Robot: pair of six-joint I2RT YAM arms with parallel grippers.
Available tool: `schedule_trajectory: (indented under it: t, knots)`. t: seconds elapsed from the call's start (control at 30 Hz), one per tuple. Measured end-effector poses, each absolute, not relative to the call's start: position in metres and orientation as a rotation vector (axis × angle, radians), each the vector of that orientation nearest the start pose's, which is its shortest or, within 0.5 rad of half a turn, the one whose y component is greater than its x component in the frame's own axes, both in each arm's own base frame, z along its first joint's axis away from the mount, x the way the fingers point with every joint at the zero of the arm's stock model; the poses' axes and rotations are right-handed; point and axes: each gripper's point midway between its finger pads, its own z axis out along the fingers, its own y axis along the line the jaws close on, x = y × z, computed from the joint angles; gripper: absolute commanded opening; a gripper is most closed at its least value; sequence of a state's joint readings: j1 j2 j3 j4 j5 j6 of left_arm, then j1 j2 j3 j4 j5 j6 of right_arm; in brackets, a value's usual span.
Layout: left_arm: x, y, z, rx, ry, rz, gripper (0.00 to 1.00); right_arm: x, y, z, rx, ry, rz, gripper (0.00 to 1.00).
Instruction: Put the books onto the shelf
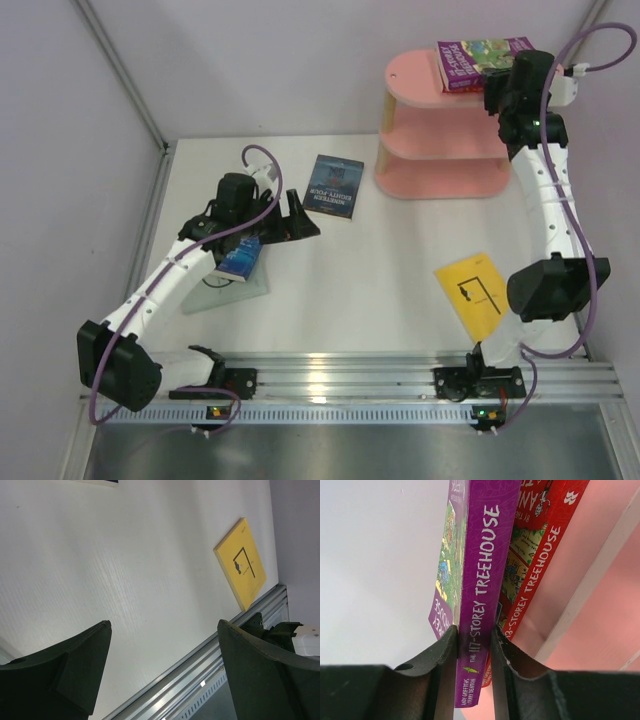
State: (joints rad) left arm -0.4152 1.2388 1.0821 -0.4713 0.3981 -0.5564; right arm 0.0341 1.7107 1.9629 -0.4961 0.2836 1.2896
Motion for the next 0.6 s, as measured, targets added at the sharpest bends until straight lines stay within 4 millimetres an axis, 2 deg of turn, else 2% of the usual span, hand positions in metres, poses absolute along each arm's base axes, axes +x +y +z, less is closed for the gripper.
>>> schedule_trajectory:
  t: [0.23, 0.33, 0.37, 0.4, 0.47, 0.6]
  knots:
    - [0.2835, -0.2211, 0.2218, 0.072, 2.316, -0.954, 0.91, 0.5225, 0.0056, 0.4228, 1.264, 1.359, 0.68, 0.0]
    - [0.2835, -0.2213, 0.2217, 0.073, 2.316, -0.953, 0.91, 0.5225, 0.0058, 0.4226, 1.264, 1.359, 0.68, 0.16]
    - [0.2834, -0.2214, 0.2217, 0.072, 2.316, -0.954, 0.91, 0.5226, 0.006, 0.4229, 1.264, 1.359, 0.681, 0.27]
    - [0.2833, -0.2216, 0.2217, 0.072, 2.316, -0.955, 0.91, 0.5225, 0.0066, 0.4229, 1.263, 1.36, 0.681, 0.31]
    - [0.2831, -0.2219, 0.2217, 0.072, 2.317, -0.955, 0.91, 0.5225, 0.0068, 0.4235, 1.258, 1.363, 0.68, 0.38]
    - [0.2839, -0.2209, 0.2217, 0.068, 2.315, -0.947, 0.91, 0.518, 0.0083, 0.4304, 1.226, 1.388, 0.666, 0.45]
